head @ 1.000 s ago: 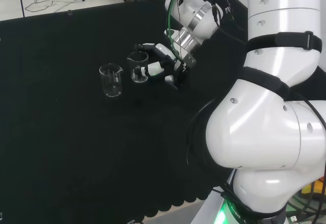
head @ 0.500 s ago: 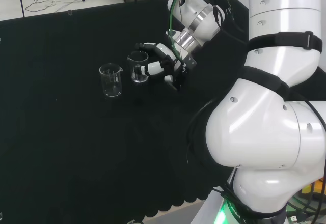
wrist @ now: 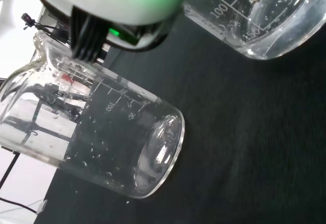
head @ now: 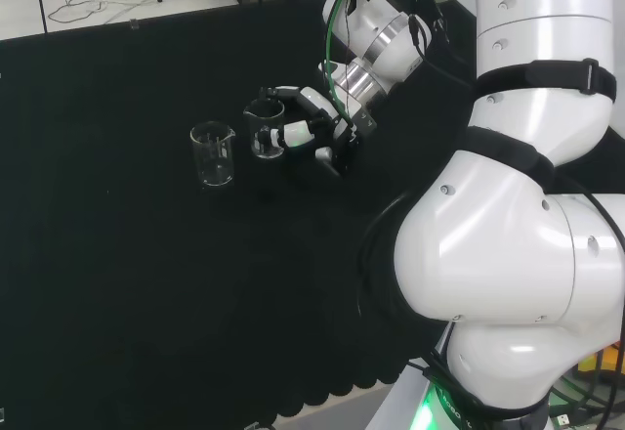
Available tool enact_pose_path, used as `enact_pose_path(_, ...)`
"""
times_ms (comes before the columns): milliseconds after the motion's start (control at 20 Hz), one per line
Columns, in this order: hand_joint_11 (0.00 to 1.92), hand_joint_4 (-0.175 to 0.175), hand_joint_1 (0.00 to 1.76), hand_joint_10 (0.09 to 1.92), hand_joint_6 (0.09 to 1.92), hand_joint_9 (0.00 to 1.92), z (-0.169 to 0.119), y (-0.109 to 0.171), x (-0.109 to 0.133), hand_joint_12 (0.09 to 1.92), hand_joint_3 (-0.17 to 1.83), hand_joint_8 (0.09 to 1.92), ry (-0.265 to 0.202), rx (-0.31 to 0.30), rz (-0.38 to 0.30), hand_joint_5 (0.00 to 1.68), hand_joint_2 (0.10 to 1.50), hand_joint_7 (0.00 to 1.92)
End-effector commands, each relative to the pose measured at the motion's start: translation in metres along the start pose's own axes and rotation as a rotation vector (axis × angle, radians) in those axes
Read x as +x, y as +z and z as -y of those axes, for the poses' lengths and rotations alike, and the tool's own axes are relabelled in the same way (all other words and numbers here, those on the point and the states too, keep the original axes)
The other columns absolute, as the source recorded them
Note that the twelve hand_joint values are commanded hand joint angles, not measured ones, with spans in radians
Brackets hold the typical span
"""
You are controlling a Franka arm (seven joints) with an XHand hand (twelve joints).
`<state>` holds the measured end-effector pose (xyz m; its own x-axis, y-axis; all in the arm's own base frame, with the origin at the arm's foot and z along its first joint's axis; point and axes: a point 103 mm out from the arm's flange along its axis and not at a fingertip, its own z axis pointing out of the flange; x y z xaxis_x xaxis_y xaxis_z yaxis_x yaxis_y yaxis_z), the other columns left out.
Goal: Pick up the beaker on the right.
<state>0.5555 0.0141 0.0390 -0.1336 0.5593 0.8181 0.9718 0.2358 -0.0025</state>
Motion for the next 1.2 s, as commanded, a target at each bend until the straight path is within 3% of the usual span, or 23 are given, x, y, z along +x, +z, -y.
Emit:
enact_pose_path(50,0.0,-0.057,0.99,0.62,0.15,0.42,-0.0004,0.0043,0.002,1.35,0.68,0.72,0.002,-0.004,0.011,0.57,0.47,0.36)
enact_pose_path(250,0.0,-0.055,1.0,0.6,0.56,0.44,-0.0023,0.0013,-0.0006,1.37,0.66,0.72,0.01,-0.014,-0.005,0.45,0.48,0.37)
enact_pose_path(350,0.0,-0.054,1.0,0.6,0.66,0.45,-0.0036,-0.0006,-0.0011,1.37,0.66,0.72,0.009,-0.02,-0.006,0.42,0.49,0.38)
enact_pose_path(750,0.01,-0.051,1.02,0.61,0.85,0.47,-0.0081,-0.0008,0.0007,1.38,0.67,0.73,0.005,-0.027,-0.016,0.46,0.5,0.4)
enact_pose_path(1200,0.02,-0.053,1.04,0.61,0.87,0.47,-0.0097,0.0019,0.0014,1.38,0.67,0.74,0.003,-0.011,-0.016,0.43,0.5,0.4)
